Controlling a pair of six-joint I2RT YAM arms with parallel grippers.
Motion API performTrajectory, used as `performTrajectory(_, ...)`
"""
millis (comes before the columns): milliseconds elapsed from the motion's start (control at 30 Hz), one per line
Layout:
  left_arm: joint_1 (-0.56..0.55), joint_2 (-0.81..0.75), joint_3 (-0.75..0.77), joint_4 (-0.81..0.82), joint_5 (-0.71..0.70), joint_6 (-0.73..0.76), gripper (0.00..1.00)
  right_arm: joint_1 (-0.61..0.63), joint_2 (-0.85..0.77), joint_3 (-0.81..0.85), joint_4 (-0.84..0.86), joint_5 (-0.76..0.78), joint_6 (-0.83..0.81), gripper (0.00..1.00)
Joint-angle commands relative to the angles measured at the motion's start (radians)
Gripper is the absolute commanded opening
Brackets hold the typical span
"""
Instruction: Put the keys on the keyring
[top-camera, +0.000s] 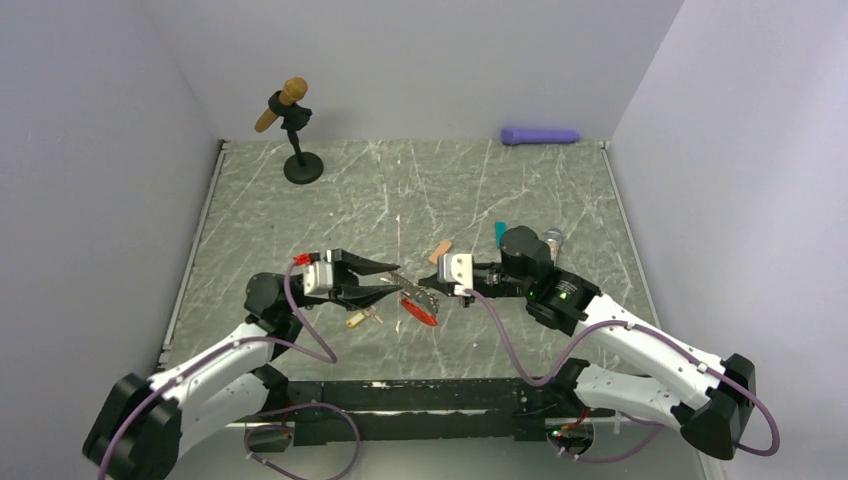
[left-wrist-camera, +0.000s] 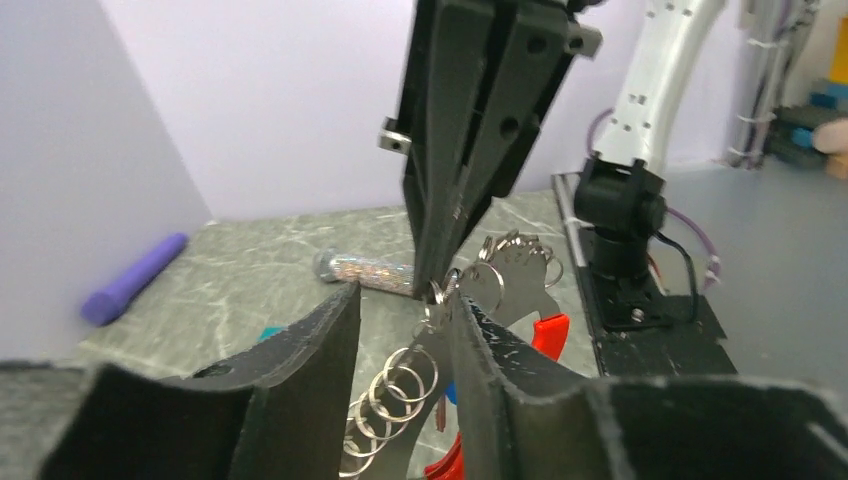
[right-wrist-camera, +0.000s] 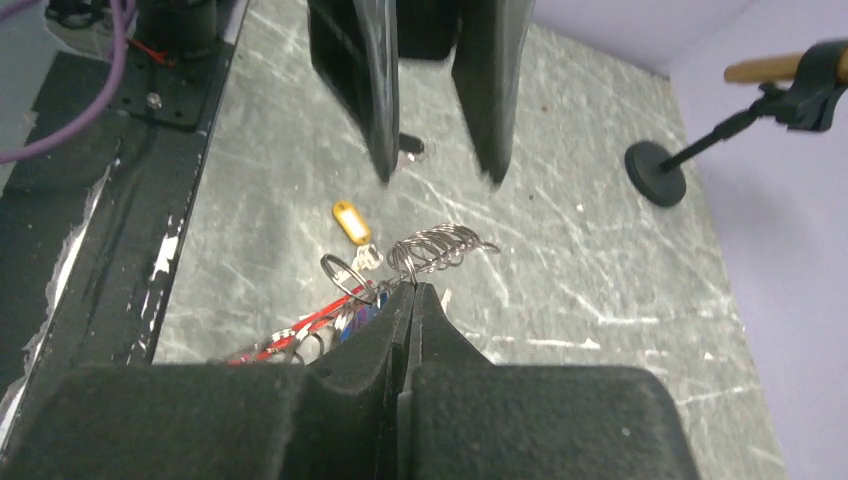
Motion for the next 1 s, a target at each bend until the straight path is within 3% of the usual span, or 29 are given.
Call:
performTrajectory(0, 0.034, -0.193, -0.012, -0.228, -0.212, 0.082, 0.46, -0.005, 0.007, 0.075, -0.083, 0.128, -0.03, 0.0)
performTrajectory(67, 0.036, -0.271, 0.006, -0.42, -0.3, 0.122, 0.5, -0.005, 0.026, 0.102, -0.139, 0.193, -0.031, 0.0)
performTrajectory(167, 0.038, -0.345, 0.016, -0.568, -0.385, 0.142, 0.65, -0.005, 0.064, 0.155, -0.213, 0.279, -0.021, 0.0)
performTrajectory(300, 0.04, -0.396, 0.012, -0.654, -0.448, 0.123, 0.74, -0.006, 0.123, 0.214, -0.297, 0.391, 0.029, 0.0)
performTrajectory(467, 0.041, -0.414, 0.023, -0.745, -0.545, 0.079, 0.83, -0.007, 0.152, 0.193, -0.263, 0.552, 0.05, 0.0)
performTrajectory(733, 0.05, -0.36, 0.16, -1.035, -0.708, 0.052, 0.94, -0.069, 0.216, 0.179, -0.164, 0.53, -0.053, 0.0)
performTrajectory(967, 0.064, -0.371, 0.294, -1.275, -0.806, 0.135, 0.95, -0.207, 0.467, 0.322, -0.177, 0.501, -0.18, 0.0)
